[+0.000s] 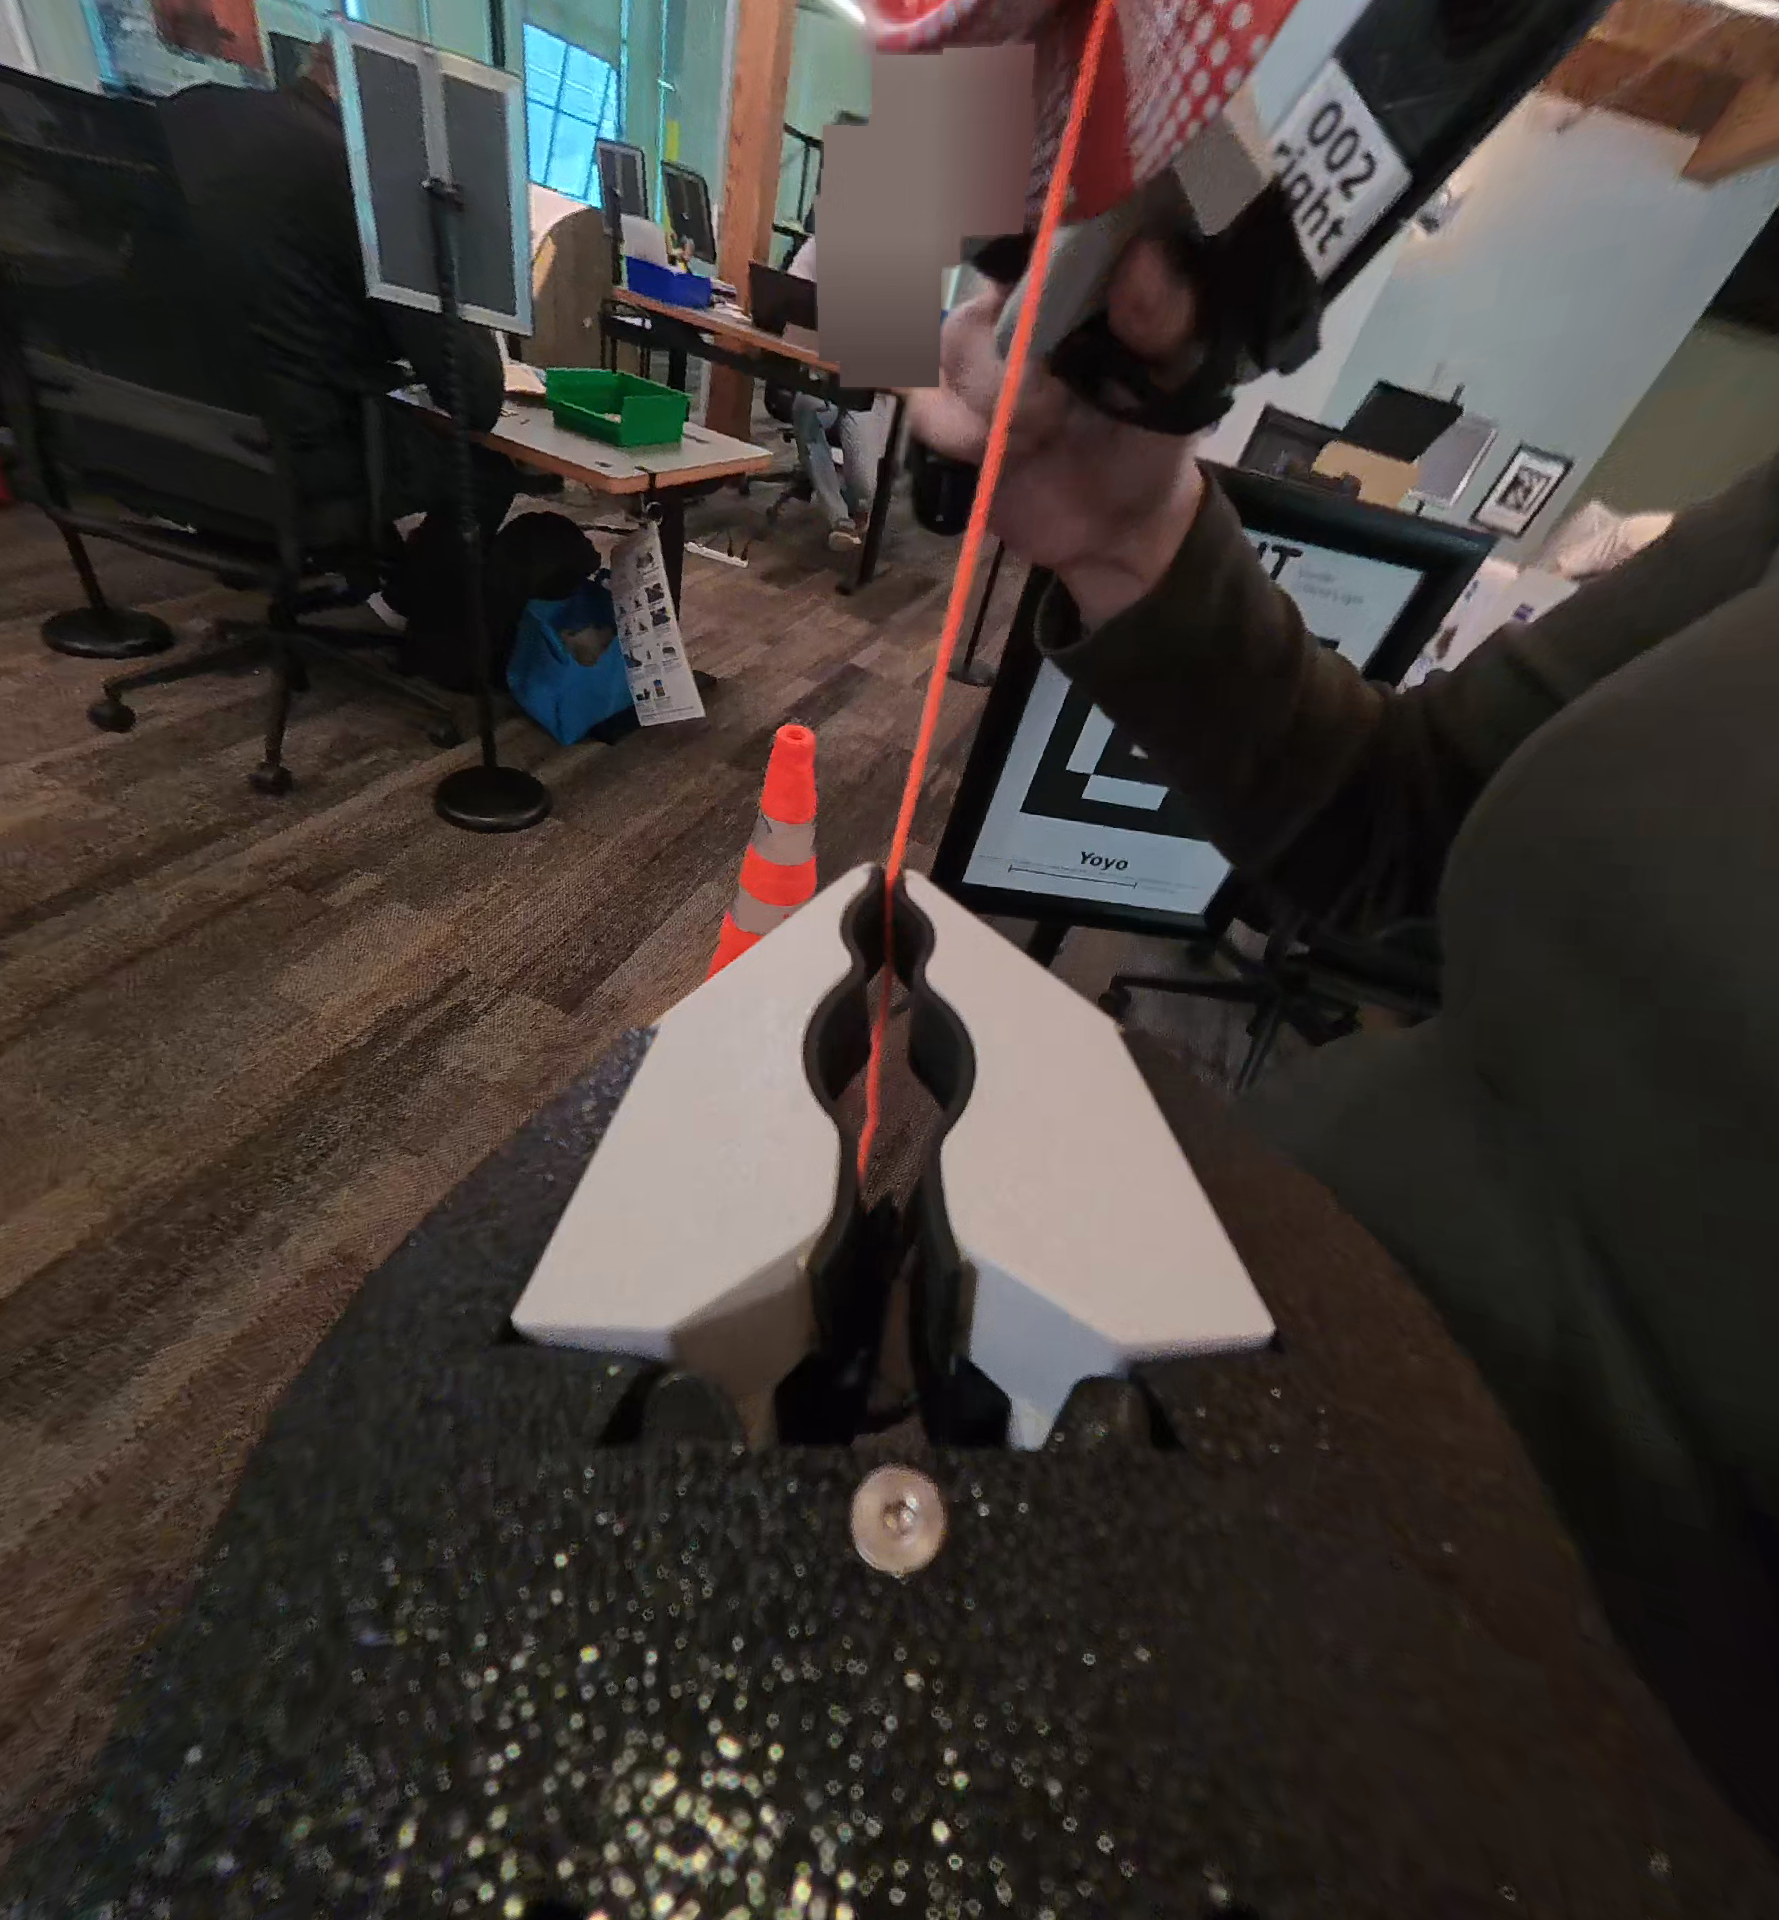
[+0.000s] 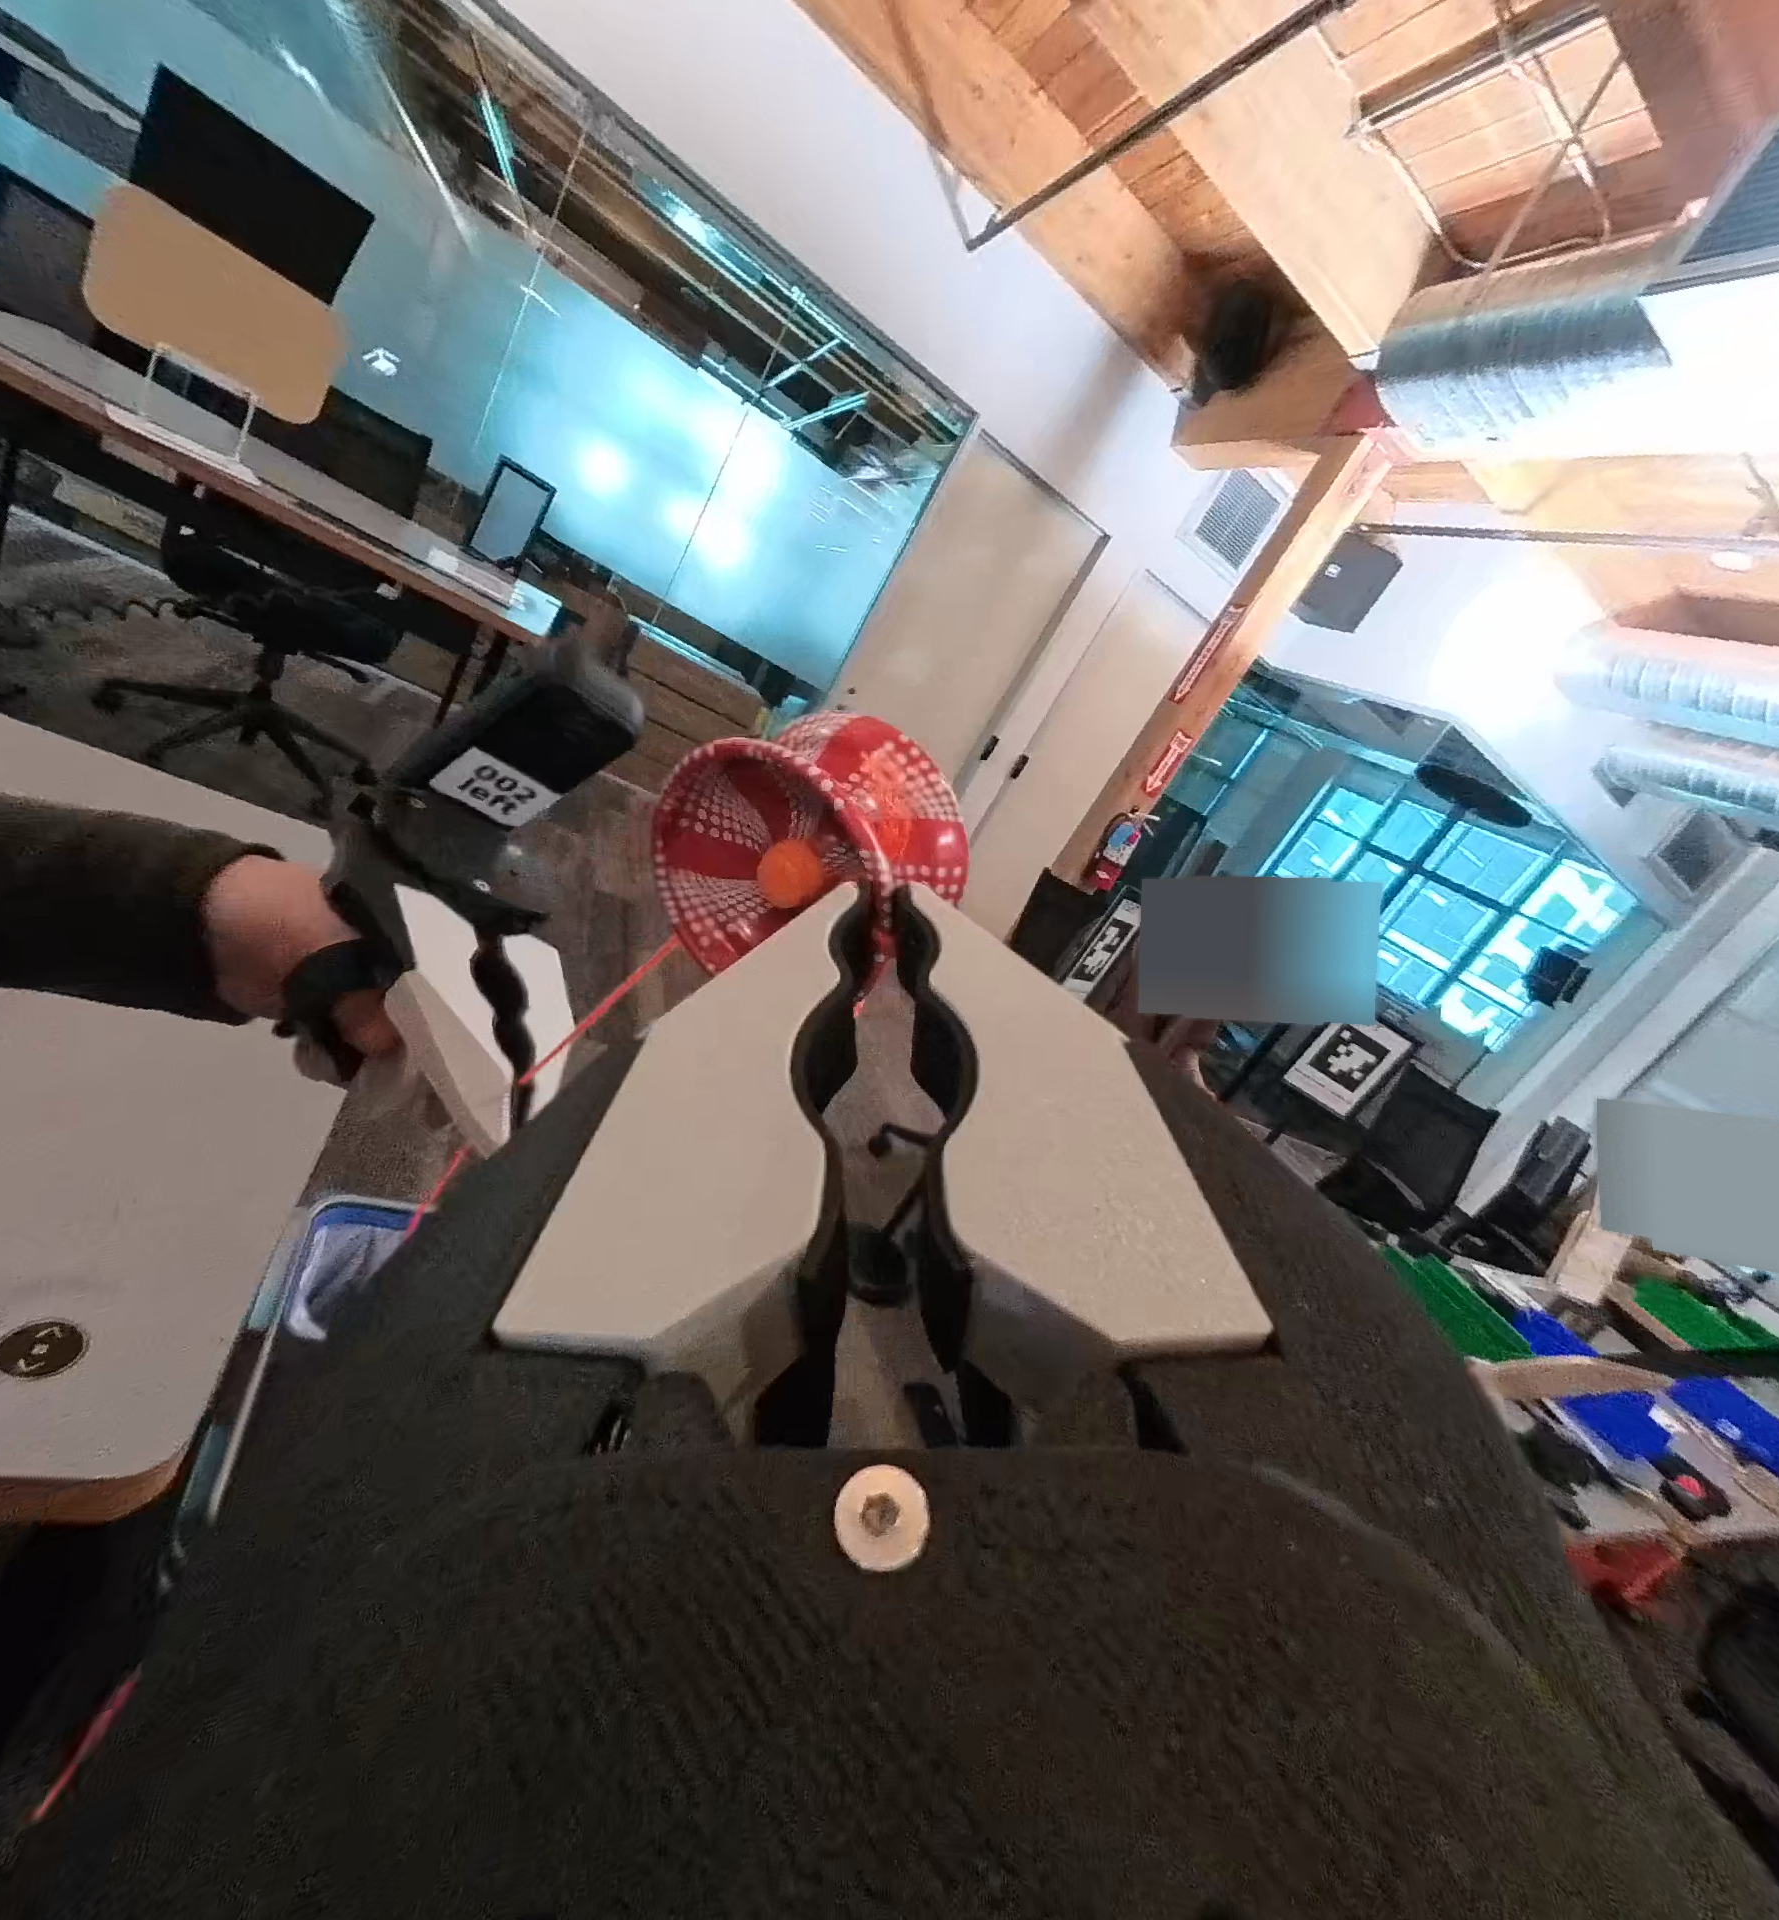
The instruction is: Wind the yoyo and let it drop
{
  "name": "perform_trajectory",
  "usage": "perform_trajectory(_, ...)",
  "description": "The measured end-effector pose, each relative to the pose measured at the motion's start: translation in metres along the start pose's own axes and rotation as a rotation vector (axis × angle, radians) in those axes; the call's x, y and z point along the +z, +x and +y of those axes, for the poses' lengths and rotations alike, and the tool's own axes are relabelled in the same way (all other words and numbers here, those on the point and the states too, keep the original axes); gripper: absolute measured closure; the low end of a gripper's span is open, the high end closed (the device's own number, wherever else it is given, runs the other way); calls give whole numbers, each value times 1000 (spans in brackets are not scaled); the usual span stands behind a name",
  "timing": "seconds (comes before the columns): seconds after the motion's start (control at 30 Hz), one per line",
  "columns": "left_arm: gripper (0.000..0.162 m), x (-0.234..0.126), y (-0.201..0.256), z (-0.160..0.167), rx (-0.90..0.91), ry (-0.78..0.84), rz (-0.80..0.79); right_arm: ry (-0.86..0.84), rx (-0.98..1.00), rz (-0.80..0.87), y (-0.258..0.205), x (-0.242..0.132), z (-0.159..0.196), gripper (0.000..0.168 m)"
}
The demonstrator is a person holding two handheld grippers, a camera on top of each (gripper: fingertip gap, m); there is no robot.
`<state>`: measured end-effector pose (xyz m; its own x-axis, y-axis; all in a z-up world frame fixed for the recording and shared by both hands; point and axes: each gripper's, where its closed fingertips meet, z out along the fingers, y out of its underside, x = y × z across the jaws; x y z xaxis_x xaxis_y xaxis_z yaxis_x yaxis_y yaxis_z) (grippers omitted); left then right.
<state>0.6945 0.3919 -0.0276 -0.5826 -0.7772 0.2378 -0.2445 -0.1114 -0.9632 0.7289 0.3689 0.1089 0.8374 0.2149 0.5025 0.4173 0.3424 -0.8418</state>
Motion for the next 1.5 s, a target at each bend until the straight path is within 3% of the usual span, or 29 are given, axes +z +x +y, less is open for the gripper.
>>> perform_trajectory(0.23, 162, -19, -30, 27, -225, -57, -40, -28, 6, 35, 10, -12, 3, 167)
perform_trajectory(0.3, 159, -17, -32, 10, -263, -5, -30, -53, 36, -32, 2, -7, 8, 167)
perform_trajectory(0.33, 100, -19, -29, -2, -254, 45, -26, -60, 60, -78, -4, -6, 10, 167)
perform_trajectory(0.37, 82, -18, -25, -19, -216, 106, -14, -74, 92, -132, -10, -4, 14, 167)
perform_trajectory(0.4, 79, -19, -16, -37, -161, 170, 14, -88, 120, -176, -17, -3, 15, 167)
perform_trajectory(0.47, 86, -19, 11, -65, -53, 252, 93, -105, 153, -249, -29, 2, 21, 167)
perform_trajectory(0.53, 105, -14, 31, -77, 24, 253, 139, -128, 173, -300, -38, 6, 28, 167)
perform_trajectory(0.67, 140, -4, 43, -80, 88, 202, 152, -141, 191, -350, -47, 11, 33, 167)
perform_trajectory(0.7, 141, -5, 42, -82, 90, 212, 144, -140, 201, -348, -46, 13, 33, 167)
perform_trajectory(0.73, 157, -6, 38, -83, 96, 217, 119, -128, 215, -347, -44, 14, 32, 166)
perform_trajectory(0.77, 160, -7, 33, -83, 112, 223, 81, -120, 242, -335, -41, 14, 31, 164)
perform_trajectory(0.93, 160, -27, -4, -96, 186, 350, -210, -149, 396, -12, 4, 17, 47, 133)
perform_trajectory(1.07, 160, -34, -14, -98, 297, 383, -371, -115, 741, -80, -16, 30, 37, 135)
perform_trajectory(1.23, 160, -22, -11, -94, 415, 359, -443, -131, 838, -38, -27, 53, 41, 144)
perform_trajectory(1.33, 160, -21, -12, -93, 435, 348, -451, -94, 883, -67, -29, 57, 38, 161)
perform_trajectory(1.43, 98, -27, -13, -91, 387, 422, -449, -110, 856, -44, -24, 56, 42, 168)
perform_trajectory(1.5, 65, -27, -41, -68, 285, 343, -461, -129, 838, -41, -21, 55, 45, 168)
